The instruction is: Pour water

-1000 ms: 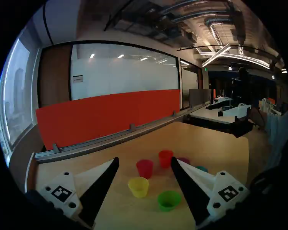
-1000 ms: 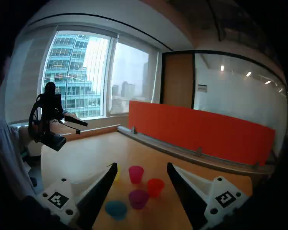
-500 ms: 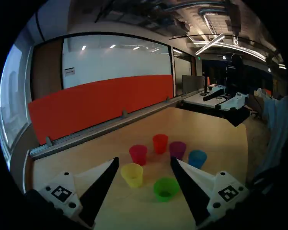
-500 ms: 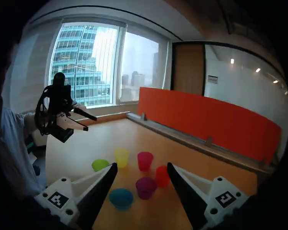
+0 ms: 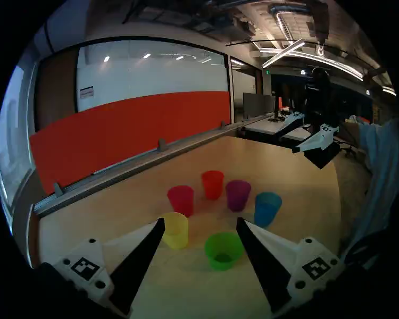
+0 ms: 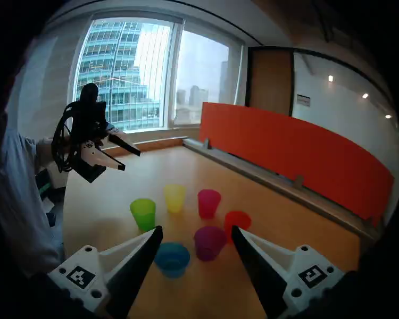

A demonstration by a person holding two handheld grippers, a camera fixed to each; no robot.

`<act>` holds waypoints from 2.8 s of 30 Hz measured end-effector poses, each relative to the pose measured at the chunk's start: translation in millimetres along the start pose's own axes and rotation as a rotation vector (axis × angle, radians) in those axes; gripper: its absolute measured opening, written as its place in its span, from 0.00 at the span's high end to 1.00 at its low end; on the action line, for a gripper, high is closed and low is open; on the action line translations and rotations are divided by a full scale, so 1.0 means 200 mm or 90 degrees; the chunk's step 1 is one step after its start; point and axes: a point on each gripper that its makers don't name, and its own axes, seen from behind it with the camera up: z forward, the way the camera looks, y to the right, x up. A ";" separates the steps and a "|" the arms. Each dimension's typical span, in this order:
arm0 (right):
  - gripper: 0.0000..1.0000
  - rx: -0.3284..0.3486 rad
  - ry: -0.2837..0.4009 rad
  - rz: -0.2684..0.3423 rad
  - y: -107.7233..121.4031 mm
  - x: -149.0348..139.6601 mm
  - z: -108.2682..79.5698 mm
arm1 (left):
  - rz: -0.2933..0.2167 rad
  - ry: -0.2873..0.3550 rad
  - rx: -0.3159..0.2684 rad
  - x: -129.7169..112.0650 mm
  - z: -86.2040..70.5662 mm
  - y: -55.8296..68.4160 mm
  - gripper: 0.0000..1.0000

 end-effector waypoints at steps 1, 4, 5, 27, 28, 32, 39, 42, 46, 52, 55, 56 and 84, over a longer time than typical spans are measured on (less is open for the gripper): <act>0.00 0.002 -0.004 -0.001 0.00 -0.02 0.01 | 0.000 -0.005 -0.002 -0.02 0.00 0.00 0.00; 0.00 0.011 -0.017 -0.006 -0.03 -0.08 0.03 | -0.002 -0.021 -0.010 -0.07 0.02 0.02 0.00; 0.00 0.014 -0.021 -0.008 -0.04 -0.10 0.04 | -0.004 -0.026 -0.013 -0.09 0.02 0.02 0.00; 0.00 0.056 -0.106 -0.013 -0.16 -0.45 0.18 | 0.010 -0.122 -0.093 -0.39 0.13 0.17 0.00; 0.00 0.058 -0.110 -0.013 -0.16 -0.46 0.19 | 0.011 -0.126 -0.097 -0.40 0.14 0.17 0.00; 0.00 0.063 -0.123 -0.018 -0.17 -0.52 0.21 | 0.014 -0.141 -0.106 -0.45 0.16 0.19 0.00; 0.00 0.074 -0.145 -0.023 -0.19 -0.60 0.27 | 0.016 -0.168 -0.117 -0.53 0.21 0.20 0.00; 0.00 0.077 -0.152 -0.025 -0.20 -0.63 0.29 | 0.018 -0.176 -0.122 -0.56 0.23 0.20 0.00; 0.00 0.080 -0.159 -0.029 -0.21 -0.66 0.33 | 0.018 -0.184 -0.126 -0.58 0.27 0.21 0.00; 0.00 0.087 -0.163 -0.029 -0.22 -0.68 0.40 | 0.015 -0.189 -0.134 -0.60 0.33 0.22 0.00; 0.00 0.093 -0.162 -0.028 -0.23 -0.68 0.43 | 0.015 -0.190 -0.137 -0.59 0.35 0.23 0.00; 0.00 0.094 -0.162 -0.028 -0.24 -0.68 0.43 | 0.016 -0.190 -0.139 -0.59 0.36 0.23 0.00; 0.00 0.099 -0.150 -0.023 -0.26 -0.67 0.50 | 0.020 -0.194 -0.129 -0.61 0.47 0.24 0.15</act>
